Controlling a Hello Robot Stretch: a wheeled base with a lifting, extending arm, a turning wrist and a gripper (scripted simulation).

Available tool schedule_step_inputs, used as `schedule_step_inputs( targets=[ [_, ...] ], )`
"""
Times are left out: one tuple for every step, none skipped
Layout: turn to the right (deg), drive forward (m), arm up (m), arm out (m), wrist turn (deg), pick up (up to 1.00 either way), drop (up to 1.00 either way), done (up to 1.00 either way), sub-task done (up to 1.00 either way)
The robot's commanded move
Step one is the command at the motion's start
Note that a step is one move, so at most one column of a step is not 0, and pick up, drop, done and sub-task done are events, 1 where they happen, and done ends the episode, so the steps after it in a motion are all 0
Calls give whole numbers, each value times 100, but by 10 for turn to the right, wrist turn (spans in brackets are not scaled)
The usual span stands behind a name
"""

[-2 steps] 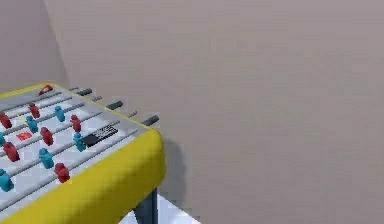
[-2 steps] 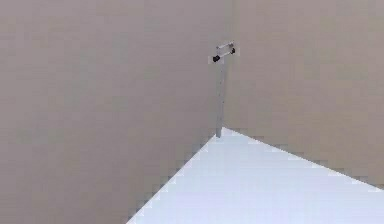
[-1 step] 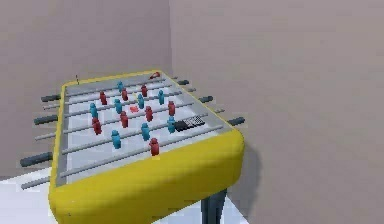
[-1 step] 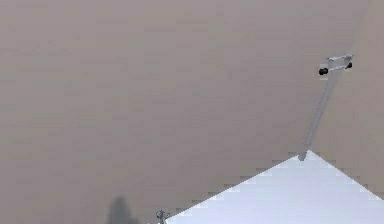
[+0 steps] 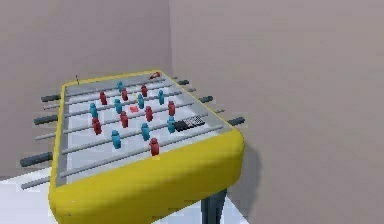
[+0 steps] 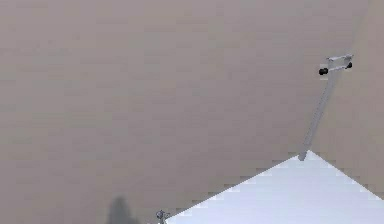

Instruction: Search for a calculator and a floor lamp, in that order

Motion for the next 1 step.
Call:
schedule_step_inputs(
  targets=[
    [-450, 0, 0, 0, 0, 0, 0, 0, 0]
  ],
)
